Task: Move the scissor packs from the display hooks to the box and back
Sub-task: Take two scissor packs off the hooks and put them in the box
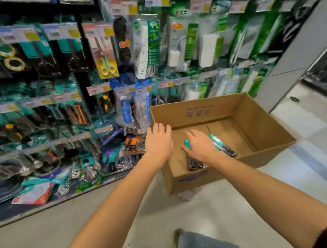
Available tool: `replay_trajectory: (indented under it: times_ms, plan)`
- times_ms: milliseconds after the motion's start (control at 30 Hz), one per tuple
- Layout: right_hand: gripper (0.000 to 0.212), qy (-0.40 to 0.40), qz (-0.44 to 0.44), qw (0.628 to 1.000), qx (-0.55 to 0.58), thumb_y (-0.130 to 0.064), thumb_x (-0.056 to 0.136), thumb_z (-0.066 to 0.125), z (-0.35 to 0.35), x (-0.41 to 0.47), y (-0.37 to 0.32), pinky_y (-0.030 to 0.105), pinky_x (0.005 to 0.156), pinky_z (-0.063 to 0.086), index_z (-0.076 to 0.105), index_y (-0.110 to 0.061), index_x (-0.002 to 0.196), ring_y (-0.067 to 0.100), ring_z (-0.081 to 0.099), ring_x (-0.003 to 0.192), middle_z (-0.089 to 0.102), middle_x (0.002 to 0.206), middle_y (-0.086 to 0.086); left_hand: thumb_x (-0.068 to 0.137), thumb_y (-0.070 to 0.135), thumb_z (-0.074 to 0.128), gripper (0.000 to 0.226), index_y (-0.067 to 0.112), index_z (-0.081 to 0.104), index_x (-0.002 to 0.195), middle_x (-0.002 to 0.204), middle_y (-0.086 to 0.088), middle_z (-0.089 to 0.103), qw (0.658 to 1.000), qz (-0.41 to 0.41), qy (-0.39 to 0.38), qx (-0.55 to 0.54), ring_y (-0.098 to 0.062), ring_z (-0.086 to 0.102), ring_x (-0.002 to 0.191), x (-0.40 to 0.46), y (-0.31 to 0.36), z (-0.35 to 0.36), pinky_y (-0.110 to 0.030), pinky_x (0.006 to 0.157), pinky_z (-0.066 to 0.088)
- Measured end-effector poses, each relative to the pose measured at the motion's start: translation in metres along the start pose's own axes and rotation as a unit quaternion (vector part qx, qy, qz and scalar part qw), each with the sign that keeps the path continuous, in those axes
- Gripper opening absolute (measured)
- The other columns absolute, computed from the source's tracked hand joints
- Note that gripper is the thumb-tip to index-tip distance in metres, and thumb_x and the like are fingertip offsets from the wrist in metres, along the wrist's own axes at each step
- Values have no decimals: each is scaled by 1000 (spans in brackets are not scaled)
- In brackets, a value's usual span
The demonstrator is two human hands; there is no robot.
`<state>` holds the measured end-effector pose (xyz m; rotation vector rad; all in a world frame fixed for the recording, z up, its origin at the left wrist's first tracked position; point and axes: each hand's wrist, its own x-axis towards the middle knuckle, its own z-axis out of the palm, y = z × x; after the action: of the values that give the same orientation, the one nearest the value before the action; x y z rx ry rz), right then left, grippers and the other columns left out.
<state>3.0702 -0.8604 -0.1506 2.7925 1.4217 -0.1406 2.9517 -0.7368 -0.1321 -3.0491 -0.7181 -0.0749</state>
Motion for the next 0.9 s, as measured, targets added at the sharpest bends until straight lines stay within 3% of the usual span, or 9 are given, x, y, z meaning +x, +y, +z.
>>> replay_trajectory:
  times_ms: [167,367,533,700,800,900]
  plan:
    - [58,-17,53,998,-4,-47,88,55,3,-21,46,42,104,38,46,-9,131,32,47,124,53,133,13,92,34,49,47,12,46,134,128,-15,55,999,44,-21,-22,-33,47,121,19,52,13,-44,99,38]
    - [61,-31,87,996,8,-51,92,49,13,-28,96,41,105,38,41,-13,138,32,45,127,47,141,11,96,34,50,57,12,33,146,145,-16,43,996,50,-72,-3,-33,36,136,42,90,32,-47,110,31]
    - [63,-66,81,994,13,-56,93,42,28,-1,142,40,100,40,39,-15,140,29,48,123,48,140,10,96,34,50,57,11,33,145,149,-18,39,992,0,-126,13,-34,31,141,70,100,51,-49,113,27]
    - [72,-186,49,981,-2,-58,92,43,51,43,192,37,104,39,33,-12,146,30,45,129,42,146,12,93,20,49,43,15,46,136,134,-13,55,979,-44,-198,21,-30,47,127,91,115,77,-46,108,33]
    - [70,-253,19,967,2,-52,92,49,70,68,217,37,105,39,30,-12,146,32,45,130,40,147,15,92,10,47,46,18,46,137,126,-10,62,965,-69,-253,-5,-29,55,121,105,126,95,-45,102,40]
    - [68,-290,-4,957,-15,-52,89,50,89,83,240,39,103,40,31,-17,144,33,46,128,40,146,14,94,13,47,40,16,49,134,128,-10,61,952,-117,-281,-36,-29,60,117,119,142,112,-39,93,49]
